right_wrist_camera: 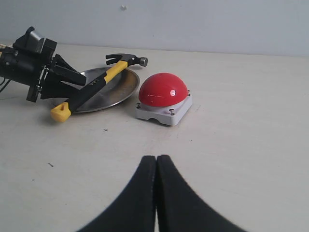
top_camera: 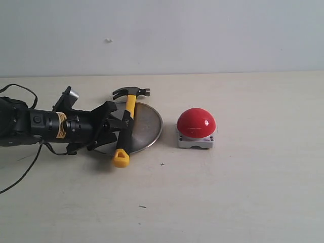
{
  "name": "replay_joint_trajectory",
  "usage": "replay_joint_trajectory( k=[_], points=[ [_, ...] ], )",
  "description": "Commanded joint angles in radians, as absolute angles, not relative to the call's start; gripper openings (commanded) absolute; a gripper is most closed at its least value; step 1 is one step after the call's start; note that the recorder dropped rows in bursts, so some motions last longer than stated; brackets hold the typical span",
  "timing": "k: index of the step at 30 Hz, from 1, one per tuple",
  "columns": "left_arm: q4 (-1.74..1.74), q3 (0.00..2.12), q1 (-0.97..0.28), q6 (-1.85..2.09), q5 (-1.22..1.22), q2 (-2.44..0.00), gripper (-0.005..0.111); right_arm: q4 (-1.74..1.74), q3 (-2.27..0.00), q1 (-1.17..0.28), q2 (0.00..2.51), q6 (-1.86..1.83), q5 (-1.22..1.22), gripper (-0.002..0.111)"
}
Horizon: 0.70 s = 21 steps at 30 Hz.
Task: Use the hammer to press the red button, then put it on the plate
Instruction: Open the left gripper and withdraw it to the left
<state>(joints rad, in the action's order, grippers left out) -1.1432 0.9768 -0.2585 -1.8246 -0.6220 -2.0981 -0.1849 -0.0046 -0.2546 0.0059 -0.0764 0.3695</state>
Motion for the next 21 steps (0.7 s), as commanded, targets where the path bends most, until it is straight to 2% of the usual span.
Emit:
replay_joint_trajectory(
  k=[1,3,5,6,8,15,21],
  points=[
    [-1.157,0.980,-0.218,-1.839,-0.626,-2.079,0.048,-0.186,-0.003,-0.255,0.000,-0.077,0.365,0.000],
    [-1.176,0.966,-0.190,-1.830,-0.673,-2.040,0.047,-0.186,-0.003,-0.255,0.000,-0.077,0.365,0.000],
    [-1.176,0.938,-0.154,-1.764,-0.732,-1.971,0.034,-0.186,-0.003,-0.255,0.000,-0.077,0.365,0.000],
    [-1.182,0.906,-0.135,-1.711,-0.778,-1.903,0.015,-0.184,-0.003,-0.255,0.000,-0.077,0.365,0.000],
    [-1.178,0.844,-0.124,-1.570,-0.785,-1.774,0.000,-0.184,-0.003,-0.255,0.000,-0.077,0.368,0.000],
    [-0.980,0.531,-0.214,-1.193,-0.354,-1.174,0.000,-0.184,-0.003,-0.255,0.000,-0.077,0.368,0.000],
    [-0.846,0.344,-0.222,-1.074,-0.250,-0.754,0.000,-0.184,-0.003,-0.255,0.000,-0.077,0.368,0.000]
  ],
)
